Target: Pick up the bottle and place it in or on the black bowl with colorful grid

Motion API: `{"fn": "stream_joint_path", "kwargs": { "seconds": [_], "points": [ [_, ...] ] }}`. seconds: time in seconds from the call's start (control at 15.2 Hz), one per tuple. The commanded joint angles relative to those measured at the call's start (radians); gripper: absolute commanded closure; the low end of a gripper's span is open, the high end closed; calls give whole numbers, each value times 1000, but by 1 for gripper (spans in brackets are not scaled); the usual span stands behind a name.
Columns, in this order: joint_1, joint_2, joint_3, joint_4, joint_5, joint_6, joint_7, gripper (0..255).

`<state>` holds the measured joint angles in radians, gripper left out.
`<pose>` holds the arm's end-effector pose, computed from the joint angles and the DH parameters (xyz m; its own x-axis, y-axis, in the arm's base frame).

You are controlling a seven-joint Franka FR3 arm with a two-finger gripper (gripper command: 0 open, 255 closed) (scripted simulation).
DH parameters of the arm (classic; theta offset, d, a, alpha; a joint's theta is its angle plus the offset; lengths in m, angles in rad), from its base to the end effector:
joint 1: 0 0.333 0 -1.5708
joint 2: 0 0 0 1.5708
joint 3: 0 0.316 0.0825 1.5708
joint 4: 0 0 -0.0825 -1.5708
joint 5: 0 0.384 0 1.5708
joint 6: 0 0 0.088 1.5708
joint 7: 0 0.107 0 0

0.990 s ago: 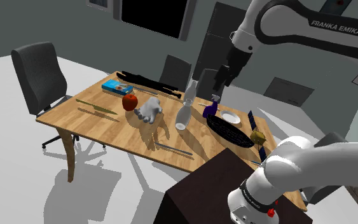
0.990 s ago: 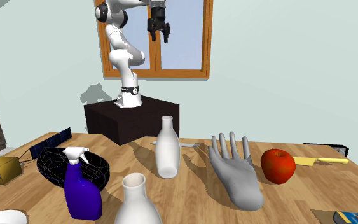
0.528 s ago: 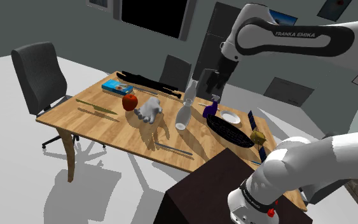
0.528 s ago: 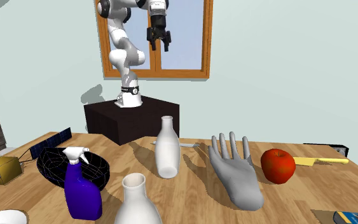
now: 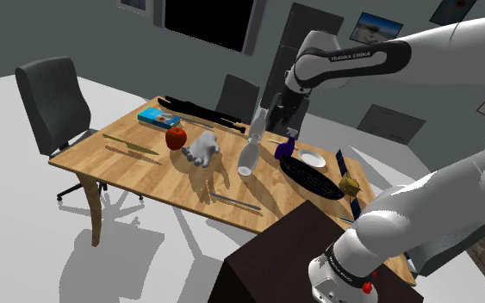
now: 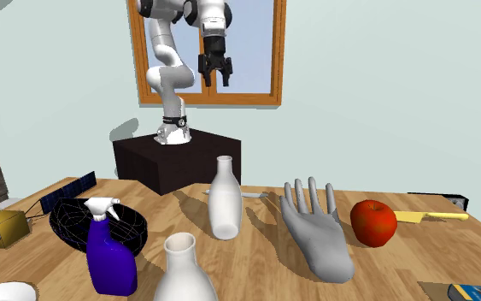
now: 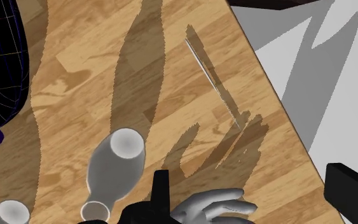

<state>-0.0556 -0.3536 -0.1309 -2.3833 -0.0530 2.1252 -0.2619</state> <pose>0.4384 -0.0874 0.4623 0.9902 0.1077 0.0893 0.1057 -0.9940 0.0263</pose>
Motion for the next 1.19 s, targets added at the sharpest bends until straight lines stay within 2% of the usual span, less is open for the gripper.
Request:
{"fn": "stream_joint_path", "kwargs": {
  "seconds": [0.0,0.59,1.12],
  "points": [
    [-6,68,-23,13,3,56,-32,0],
    [-29,411,-86,193,86,215,-181,0],
    [-92,724,-83,442,190,267,-306,0]
  ]
}}
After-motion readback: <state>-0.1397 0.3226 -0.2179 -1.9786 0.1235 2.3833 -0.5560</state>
